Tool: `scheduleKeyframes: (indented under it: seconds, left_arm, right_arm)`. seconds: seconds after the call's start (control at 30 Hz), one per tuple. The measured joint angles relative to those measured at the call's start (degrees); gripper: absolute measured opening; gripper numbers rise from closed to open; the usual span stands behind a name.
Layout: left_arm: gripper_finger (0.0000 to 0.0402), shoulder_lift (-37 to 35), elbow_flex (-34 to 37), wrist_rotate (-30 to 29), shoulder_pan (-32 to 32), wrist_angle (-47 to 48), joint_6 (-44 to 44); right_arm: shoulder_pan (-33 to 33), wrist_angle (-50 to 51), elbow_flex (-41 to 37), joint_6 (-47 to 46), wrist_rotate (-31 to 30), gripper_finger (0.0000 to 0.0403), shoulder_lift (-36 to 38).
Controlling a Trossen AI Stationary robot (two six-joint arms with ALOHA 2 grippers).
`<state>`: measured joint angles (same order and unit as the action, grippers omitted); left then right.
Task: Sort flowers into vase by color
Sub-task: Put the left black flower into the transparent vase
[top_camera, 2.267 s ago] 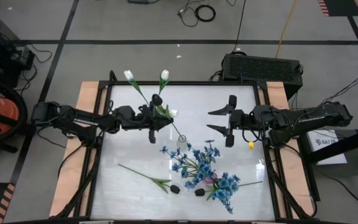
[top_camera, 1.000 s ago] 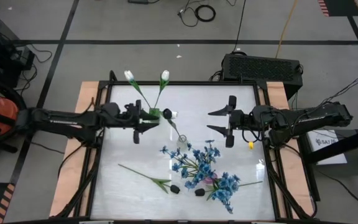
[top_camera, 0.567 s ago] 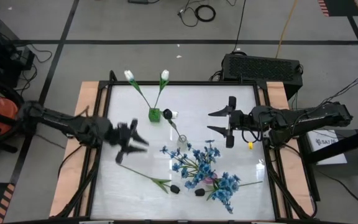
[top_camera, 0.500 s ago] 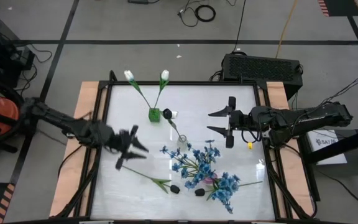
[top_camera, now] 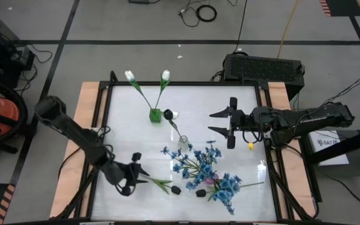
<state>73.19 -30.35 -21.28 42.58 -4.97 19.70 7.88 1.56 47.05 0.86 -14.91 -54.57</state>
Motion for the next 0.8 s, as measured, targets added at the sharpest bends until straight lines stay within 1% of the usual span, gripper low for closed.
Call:
scheduleKeyframes:
  seconds: [0.13,0.33,0.53,0.67,0.8]
  left_arm:
    - [0.0132,5.6,0.0,-0.7,0.8,-3.8,1.0]
    - [0.0132,11.9,0.0,-0.7,1.3,-4.1,3.9]
    - [0.0132,15.5,0.0,-2.0,1.3,-4.1,4.0]
    - [0.0132,17.5,0.0,-3.0,1.3,-4.0,2.4]
    - [0.0132,18.7,-0.1,-3.3,1.0,-4.4,2.4]
  right_arm:
    - [0.1,-0.1,0.0,-2.6,0.0,0.0215,0.0]
    - [1.4,-0.1,0.0,-4.2,0.0,0.0215,0.0]
    - [2.0,-0.2,0.0,-2.2,0.0,0.0215,0.0]
    - [2.0,-0.6,0.0,-1.6,0.0,0.0215,0.0]
    - [2.0,-0.8,0.0,-1.5,0.0,0.0215,0.0]
